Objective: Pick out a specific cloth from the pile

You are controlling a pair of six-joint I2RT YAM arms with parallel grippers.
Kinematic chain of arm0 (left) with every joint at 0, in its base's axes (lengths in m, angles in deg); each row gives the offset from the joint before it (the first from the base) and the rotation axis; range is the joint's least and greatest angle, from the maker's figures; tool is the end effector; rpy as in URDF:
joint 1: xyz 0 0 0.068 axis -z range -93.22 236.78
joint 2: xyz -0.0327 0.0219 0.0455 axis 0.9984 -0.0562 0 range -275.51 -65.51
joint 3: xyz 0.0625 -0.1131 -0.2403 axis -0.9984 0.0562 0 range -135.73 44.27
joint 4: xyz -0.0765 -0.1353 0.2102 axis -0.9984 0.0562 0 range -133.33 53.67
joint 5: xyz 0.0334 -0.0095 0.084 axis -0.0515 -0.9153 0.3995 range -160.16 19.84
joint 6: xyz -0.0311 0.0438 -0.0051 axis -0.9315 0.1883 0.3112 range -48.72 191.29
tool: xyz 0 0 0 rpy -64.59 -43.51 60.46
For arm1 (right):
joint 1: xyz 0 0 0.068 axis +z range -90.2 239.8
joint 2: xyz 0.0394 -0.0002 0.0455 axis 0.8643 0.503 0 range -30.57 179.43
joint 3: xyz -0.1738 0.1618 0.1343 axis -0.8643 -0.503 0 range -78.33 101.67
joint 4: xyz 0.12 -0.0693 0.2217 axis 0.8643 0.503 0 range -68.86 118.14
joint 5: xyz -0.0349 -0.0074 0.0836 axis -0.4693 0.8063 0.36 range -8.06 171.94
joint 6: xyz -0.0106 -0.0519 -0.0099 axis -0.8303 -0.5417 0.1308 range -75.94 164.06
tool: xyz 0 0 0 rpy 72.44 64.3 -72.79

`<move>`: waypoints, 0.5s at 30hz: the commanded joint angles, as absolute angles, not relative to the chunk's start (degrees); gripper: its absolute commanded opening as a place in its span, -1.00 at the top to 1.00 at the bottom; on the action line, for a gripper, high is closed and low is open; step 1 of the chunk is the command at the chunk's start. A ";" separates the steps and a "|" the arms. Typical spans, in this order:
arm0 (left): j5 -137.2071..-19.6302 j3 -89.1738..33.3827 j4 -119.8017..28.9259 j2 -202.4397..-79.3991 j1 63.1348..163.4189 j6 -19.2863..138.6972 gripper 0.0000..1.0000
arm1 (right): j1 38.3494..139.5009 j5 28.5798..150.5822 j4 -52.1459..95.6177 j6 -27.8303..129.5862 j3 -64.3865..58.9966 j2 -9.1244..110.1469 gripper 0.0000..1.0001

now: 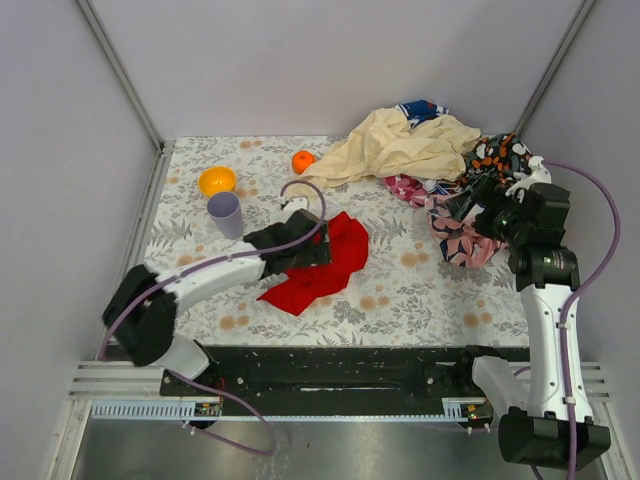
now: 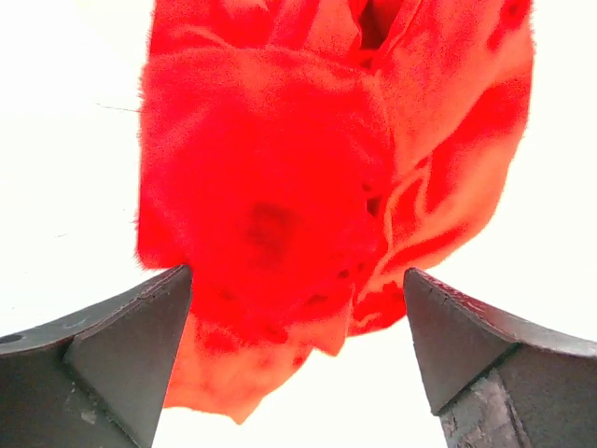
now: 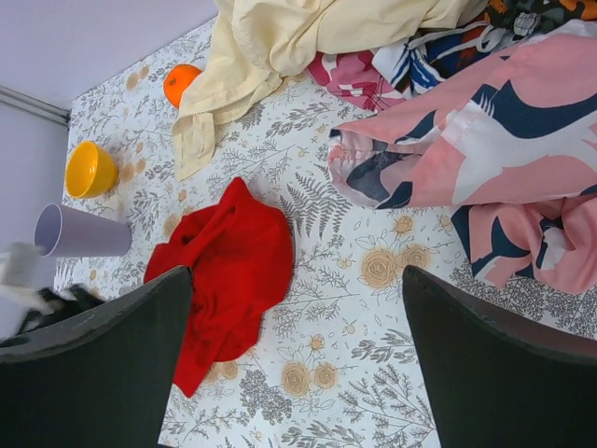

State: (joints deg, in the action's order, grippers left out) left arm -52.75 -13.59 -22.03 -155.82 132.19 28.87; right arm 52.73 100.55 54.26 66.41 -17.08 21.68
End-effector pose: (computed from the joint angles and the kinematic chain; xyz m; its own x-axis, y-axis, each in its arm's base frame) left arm 0.2352 -0.2234 0.2097 -0.7926 -0.1127 -0.5993 0.0282 0.9749 -0.2207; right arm 0.1893 -0.0119 0.3759 -0.4406 0.4179 -0.7945 -0.0053 0.8838 0.4678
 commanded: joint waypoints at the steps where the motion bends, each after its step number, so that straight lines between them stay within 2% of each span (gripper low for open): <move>1: -46.78 -19.26 -9.89 -138.14 131.87 32.52 -0.98 | 53.03 99.79 56.21 66.74 -18.04 19.80 -0.99; 8: -35.72 -24.28 10.61 -120.91 131.87 28.05 -0.98 | 53.03 95.92 54.19 66.04 -20.76 14.26 -0.99; 15: -27.97 -23.32 19.68 -111.05 131.87 22.60 -0.98 | 53.03 95.82 53.40 65.51 -21.37 13.99 -0.99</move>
State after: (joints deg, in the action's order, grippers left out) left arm -34.83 -23.97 11.38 -113.41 132.03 26.21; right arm 52.73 96.57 55.79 66.37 -21.03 13.94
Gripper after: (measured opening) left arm 0.988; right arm 0.993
